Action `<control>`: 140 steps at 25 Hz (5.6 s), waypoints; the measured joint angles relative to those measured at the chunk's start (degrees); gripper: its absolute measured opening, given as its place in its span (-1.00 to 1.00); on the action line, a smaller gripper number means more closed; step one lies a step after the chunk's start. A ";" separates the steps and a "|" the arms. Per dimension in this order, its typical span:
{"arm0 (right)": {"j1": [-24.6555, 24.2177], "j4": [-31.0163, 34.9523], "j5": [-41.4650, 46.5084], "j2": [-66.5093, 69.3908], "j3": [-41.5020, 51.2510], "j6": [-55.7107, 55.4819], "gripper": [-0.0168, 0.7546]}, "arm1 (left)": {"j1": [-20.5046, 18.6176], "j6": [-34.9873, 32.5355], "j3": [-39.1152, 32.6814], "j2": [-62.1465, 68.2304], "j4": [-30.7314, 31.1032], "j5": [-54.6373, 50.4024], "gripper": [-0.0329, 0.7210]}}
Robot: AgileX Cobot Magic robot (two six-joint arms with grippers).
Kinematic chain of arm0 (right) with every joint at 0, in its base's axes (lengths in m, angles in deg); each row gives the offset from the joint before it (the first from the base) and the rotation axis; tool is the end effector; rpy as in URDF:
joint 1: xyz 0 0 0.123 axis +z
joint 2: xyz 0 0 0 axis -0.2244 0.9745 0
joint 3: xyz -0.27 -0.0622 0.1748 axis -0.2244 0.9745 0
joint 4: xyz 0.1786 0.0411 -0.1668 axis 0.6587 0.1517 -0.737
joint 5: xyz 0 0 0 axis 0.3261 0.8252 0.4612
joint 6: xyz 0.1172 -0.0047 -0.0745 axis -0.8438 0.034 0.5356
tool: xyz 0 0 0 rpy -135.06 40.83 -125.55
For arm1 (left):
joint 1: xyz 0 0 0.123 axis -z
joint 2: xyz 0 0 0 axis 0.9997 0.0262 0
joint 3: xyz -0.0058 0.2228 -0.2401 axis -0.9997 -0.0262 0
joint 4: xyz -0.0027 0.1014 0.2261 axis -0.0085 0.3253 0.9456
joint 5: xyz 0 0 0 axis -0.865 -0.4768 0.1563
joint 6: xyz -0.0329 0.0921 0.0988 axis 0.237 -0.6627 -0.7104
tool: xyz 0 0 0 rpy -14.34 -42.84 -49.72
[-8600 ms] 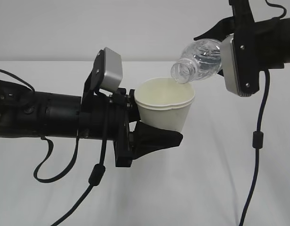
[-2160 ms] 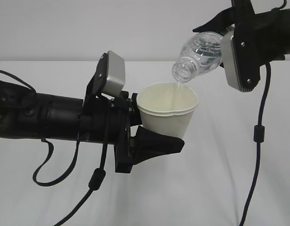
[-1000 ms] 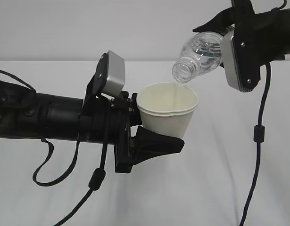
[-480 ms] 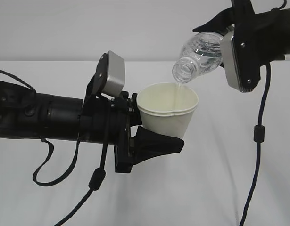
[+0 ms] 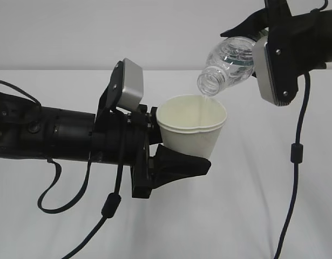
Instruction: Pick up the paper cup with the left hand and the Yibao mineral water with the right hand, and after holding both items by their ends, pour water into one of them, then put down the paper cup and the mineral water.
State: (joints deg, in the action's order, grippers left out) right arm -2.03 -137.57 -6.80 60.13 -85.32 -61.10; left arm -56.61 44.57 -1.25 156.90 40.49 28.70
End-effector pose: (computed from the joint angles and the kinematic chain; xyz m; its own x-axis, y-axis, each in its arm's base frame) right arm 0.3463 0.1283 0.3255 0.6507 -0.7548 0.0829 -0.2334 -0.3027 -0.9241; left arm 0.2582 -0.2874 0.2270 -0.0827 0.2244 -0.9710 0.9924 0.1078 -0.0596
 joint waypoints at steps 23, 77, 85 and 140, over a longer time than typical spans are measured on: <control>0.00 0.00 -0.10 0.00 -0.34 0.47 0.12 | 0.00 0.00 0.00 0.00 0.00 -0.21 0.31; 0.00 0.00 -0.10 0.00 -1.14 0.60 0.11 | 0.00 0.00 0.00 0.00 0.00 -1.33 0.31; 0.00 0.00 -0.10 0.00 -1.14 0.60 0.12 | 0.00 0.00 0.00 0.00 0.00 -1.46 0.31; 0.00 0.00 -0.10 0.00 -1.14 1.97 0.11 | 0.00 0.00 0.00 0.00 -0.67 -1.34 0.31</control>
State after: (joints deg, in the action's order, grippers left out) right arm -2.03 -137.57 -6.90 60.13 -86.46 -59.12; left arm -56.61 44.57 -1.25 156.90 39.81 27.36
